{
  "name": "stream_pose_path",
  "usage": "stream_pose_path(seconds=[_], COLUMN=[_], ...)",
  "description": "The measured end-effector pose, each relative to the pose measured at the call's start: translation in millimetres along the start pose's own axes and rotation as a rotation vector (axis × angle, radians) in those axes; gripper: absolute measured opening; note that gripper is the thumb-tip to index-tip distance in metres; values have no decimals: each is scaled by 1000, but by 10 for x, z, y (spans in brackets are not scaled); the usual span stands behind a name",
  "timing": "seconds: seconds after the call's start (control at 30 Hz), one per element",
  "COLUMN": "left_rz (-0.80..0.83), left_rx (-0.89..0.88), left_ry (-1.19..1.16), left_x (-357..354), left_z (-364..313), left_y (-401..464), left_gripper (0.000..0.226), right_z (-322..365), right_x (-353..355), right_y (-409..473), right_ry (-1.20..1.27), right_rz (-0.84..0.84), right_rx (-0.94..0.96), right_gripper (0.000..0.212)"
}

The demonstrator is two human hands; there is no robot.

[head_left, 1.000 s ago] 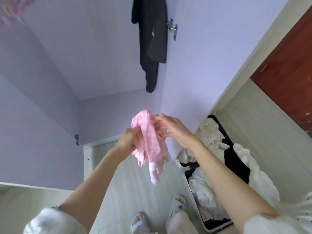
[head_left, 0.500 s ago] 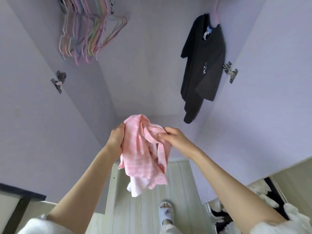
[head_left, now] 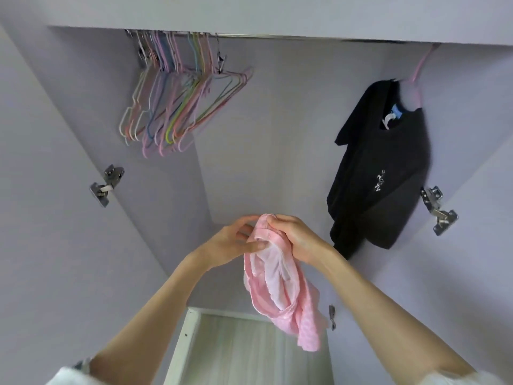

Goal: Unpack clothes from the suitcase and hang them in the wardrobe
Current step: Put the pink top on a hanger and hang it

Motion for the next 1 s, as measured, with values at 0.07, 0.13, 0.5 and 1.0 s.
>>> stream_pose_path(seconds=[0.07, 0.13, 0.5, 1.0], left_rz=[-25, -58, -231, -406], left_rx=[16, 3, 27, 146], left_ry=[13, 25, 174, 171], left_x=[123, 260, 1199, 2612], left_z=[-13, -38, 59, 282], left_y=[101, 196, 580, 407], left_gripper=[48, 40, 18, 14], right_z=[126, 245, 667, 1476], right_x=[48, 71, -8, -484], right_y=[163, 313, 1254, 2780], right_ry=[-24, -70, -66, -426], right_rz=[-7, -7, 63, -253], right_rx=[7, 9, -47, 36], right_gripper=[23, 21, 19, 16])
Point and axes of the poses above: each hand's wrist, its own y-axis towards the middle knuckle, its own x-axis out of the back of the hand, z = x × y, the point moved 6 cm from there along y, towards the middle knuckle, and after that the axes turned 13 degrees about z, right-handed, at the moved point
